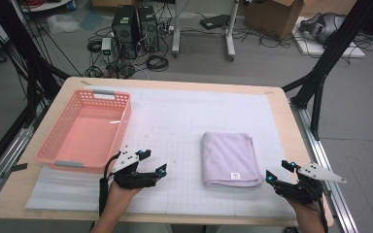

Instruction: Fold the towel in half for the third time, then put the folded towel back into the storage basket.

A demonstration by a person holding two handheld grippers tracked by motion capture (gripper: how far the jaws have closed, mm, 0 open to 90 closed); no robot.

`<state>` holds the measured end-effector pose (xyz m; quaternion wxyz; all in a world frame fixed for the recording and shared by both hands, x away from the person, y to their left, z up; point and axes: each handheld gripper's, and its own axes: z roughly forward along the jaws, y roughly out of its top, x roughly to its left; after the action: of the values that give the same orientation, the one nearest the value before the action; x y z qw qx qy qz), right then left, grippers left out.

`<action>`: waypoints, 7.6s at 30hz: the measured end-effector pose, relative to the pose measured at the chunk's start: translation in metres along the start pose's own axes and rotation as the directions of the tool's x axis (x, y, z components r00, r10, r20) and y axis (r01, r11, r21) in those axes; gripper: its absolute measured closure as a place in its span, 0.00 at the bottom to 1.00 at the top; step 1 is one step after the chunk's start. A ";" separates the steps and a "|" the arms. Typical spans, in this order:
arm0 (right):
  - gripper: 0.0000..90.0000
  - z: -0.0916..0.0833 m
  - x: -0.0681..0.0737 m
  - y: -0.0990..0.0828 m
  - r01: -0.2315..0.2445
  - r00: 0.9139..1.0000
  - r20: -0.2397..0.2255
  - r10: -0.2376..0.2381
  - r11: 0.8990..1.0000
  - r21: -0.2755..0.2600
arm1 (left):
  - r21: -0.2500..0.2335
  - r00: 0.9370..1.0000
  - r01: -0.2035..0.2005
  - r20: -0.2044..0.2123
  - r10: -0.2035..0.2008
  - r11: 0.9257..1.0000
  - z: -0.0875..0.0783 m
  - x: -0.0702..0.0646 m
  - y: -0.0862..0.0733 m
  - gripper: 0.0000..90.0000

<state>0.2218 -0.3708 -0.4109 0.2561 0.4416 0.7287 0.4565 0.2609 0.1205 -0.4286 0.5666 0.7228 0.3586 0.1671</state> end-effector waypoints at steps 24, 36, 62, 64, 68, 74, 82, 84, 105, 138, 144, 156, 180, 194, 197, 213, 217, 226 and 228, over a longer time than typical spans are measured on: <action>0.23 0.001 -0.004 -0.002 -0.012 1.000 0.018 0.012 1.000 0.008 | 0.009 1.000 0.006 -0.024 -0.006 1.000 0.004 0.001 0.000 0.18; 0.23 0.001 -0.004 -0.003 -0.004 1.000 0.011 0.004 1.000 0.016 | -0.017 0.998 -0.066 -0.023 0.065 0.998 0.022 -0.005 0.006 0.14; 0.23 0.007 -0.003 -0.003 0.003 1.000 -0.010 -0.003 1.000 0.027 | 0.214 0.988 0.019 0.143 -0.050 0.977 0.134 -0.049 0.043 0.21; 0.23 0.007 -0.004 -0.003 0.006 1.000 -0.011 -0.006 1.000 0.029 | 0.241 0.990 0.018 0.133 -0.052 0.970 0.142 -0.052 0.041 0.21; 0.23 0.007 -0.004 -0.003 0.003 1.000 -0.012 -0.002 1.000 0.030 | 0.298 0.993 0.029 0.099 -0.061 0.954 0.156 -0.053 0.036 0.21; 0.23 0.008 -0.004 -0.003 -0.002 1.000 -0.019 0.003 1.000 0.031 | 0.353 0.992 0.070 0.070 -0.101 0.933 0.168 -0.054 0.029 0.21; 0.23 0.010 -0.003 -0.003 0.005 1.000 -0.026 -0.004 0.999 0.036 | 0.389 0.995 0.062 0.052 -0.089 0.919 0.173 -0.058 0.027 0.23; 0.23 0.011 -0.003 -0.003 0.005 1.000 -0.030 -0.004 0.999 0.041 | 0.391 0.995 0.045 0.062 -0.075 0.919 0.173 -0.061 0.027 0.27; 0.23 0.013 -0.001 -0.002 0.007 0.999 -0.031 -0.005 0.999 0.047 | 0.349 0.977 0.061 0.171 -0.128 0.935 0.170 -0.058 0.023 0.78; 0.23 0.014 0.000 -0.001 0.001 0.999 -0.034 0.000 0.999 0.038 | 0.055 0.953 0.009 0.301 -0.025 0.998 0.073 -0.020 0.066 0.81; 0.23 0.015 0.002 0.000 0.002 0.999 -0.039 0.000 0.999 0.035 | -0.003 0.949 -0.019 0.316 0.019 1.000 0.054 -0.012 0.077 0.82; 0.23 0.016 0.001 0.001 0.006 0.999 -0.037 -0.005 0.999 0.033 | -0.064 0.942 -0.066 0.326 0.083 0.996 0.027 -0.003 0.093 0.82; 0.23 0.018 0.002 0.004 0.007 0.999 -0.040 -0.006 1.000 0.030 | -0.198 0.939 -0.108 0.301 0.166 0.974 -0.036 0.041 0.123 0.82; 0.23 0.019 0.003 0.005 0.012 0.999 -0.033 -0.011 0.999 0.031 | -0.246 0.947 -0.097 0.276 0.166 0.964 -0.073 0.071 0.131 0.82; 0.23 0.019 0.003 0.006 0.015 0.999 -0.034 -0.014 0.999 0.030 | -0.250 0.949 -0.098 0.268 0.166 0.963 -0.080 0.077 0.131 0.82; 0.23 0.020 0.001 0.006 0.001 1.000 -0.030 0.000 1.000 0.023 | -0.298 0.969 -0.090 0.193 0.153 0.950 -0.126 0.125 0.135 0.82; 0.23 0.020 0.000 0.006 0.003 1.000 -0.026 -0.002 1.000 0.025 | -0.301 0.974 -0.085 0.175 0.143 0.950 -0.138 0.138 0.136 0.82; 0.23 0.021 0.003 0.006 0.010 1.000 -0.023 -0.009 0.999 0.037 | -0.311 0.984 -0.081 0.129 0.126 0.947 -0.160 0.167 0.134 0.82; 0.23 0.022 0.003 0.006 0.011 1.000 -0.020 -0.010 0.999 0.040 | -0.311 0.985 -0.074 0.124 0.118 0.948 -0.164 0.174 0.132 0.82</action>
<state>0.2399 -0.3573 -0.4154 0.2424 0.4382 0.7426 0.4447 0.3179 0.3454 -0.2835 0.6864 0.6532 0.2521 0.1966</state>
